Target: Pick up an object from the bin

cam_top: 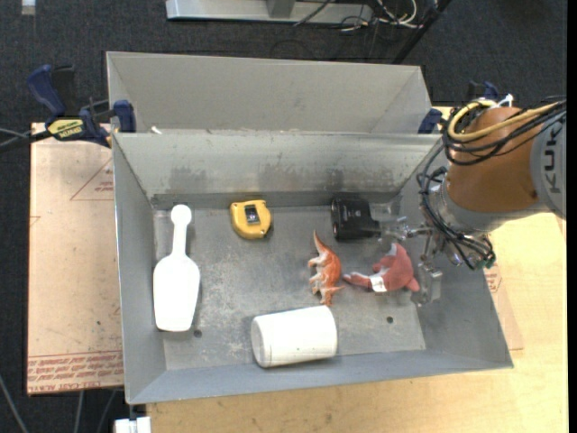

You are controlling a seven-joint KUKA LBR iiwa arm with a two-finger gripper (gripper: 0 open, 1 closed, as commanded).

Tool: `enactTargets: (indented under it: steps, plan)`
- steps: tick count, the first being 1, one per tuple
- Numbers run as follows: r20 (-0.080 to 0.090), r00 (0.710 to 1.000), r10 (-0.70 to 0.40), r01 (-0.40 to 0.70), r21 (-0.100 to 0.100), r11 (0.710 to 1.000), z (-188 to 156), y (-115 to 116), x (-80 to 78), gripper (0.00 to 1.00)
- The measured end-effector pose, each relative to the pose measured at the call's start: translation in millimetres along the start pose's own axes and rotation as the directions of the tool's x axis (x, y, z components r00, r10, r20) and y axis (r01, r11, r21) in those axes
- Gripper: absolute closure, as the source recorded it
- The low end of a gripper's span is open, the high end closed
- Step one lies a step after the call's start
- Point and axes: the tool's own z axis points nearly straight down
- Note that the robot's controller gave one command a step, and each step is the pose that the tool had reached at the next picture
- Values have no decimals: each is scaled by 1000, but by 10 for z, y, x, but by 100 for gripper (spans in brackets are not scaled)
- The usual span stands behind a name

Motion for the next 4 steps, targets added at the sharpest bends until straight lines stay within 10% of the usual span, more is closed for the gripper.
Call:
enactTargets:
  steps: [1, 2, 4]
  plan:
    - [-7, 999, -39, 39, -7, 999, 384, -16, -17, 0]
    - [3, 970, -245, 245, 1, 970, 397, -22, -114, 100]
    - [-1, 969, -246, 246, -4, 969, 352, -12, -99, 100]
